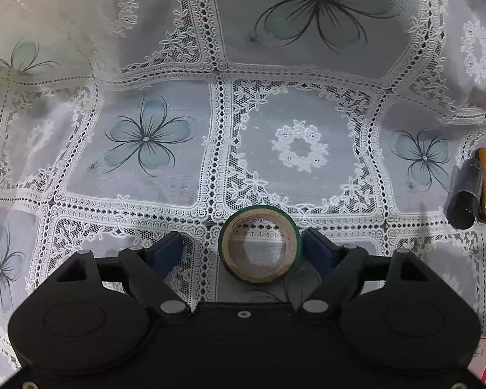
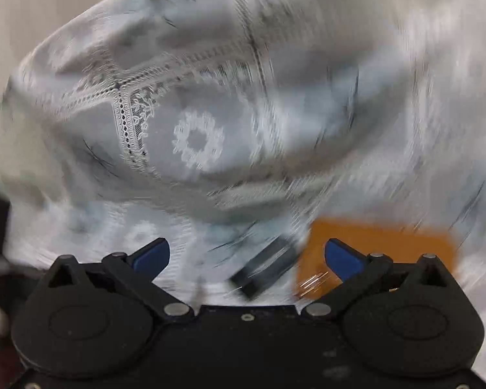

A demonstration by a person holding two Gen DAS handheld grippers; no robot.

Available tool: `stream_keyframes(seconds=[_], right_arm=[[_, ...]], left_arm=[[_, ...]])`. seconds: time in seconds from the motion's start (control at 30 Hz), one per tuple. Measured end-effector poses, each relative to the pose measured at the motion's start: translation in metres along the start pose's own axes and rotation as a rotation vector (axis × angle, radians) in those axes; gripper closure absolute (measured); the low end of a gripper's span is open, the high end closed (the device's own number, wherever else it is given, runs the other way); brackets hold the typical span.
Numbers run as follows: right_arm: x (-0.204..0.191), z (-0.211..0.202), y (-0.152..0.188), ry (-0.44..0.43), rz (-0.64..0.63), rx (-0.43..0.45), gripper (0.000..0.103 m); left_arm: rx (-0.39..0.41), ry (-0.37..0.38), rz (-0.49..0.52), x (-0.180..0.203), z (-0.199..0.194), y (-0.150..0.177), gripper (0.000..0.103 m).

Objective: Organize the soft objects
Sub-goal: 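Grasp the dark YESHOTEL bottle with the right gripper while the left closes on the green tape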

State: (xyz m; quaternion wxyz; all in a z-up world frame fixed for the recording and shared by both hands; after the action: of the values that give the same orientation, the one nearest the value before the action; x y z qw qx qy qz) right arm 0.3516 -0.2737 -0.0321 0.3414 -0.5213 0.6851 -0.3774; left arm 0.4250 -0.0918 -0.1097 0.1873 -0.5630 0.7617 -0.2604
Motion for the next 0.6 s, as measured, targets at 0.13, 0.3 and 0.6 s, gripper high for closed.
stream_keyframes(seconds=[0.13, 0.3, 0.6], right_arm=[[-0.013, 0.0, -0.003, -0.005, -0.338, 0.031, 0.0], [-0.021, 0.023, 0.012, -0.077, -0.487, -0.063, 0.007], [-0.019, 0.062, 0.034, -0.151, -0.613, -0.206, 0.017]], left_arm=[[-0.004, -0.005, 0.003, 0.0, 0.002, -0.006, 0.024], [0.002, -0.01, 0.001, 0.002, 0.005, -0.005, 0.024], [0.011, -0.01, 0.006, 0.003, 0.004, -0.005, 0.023]])
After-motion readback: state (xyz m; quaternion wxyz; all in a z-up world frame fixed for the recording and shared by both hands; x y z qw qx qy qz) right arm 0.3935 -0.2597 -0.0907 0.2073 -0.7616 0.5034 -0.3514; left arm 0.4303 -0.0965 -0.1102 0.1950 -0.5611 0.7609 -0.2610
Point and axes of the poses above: each gripper's, at about its wrist camera, not at the fingertips, and z roughly the way its jaws point, x to its right, y to its underside, the point moved 8 cm from there along z, roughly the way its jaws point, and after that the axes turned 11 degrees about x, right-handed, at the moved point
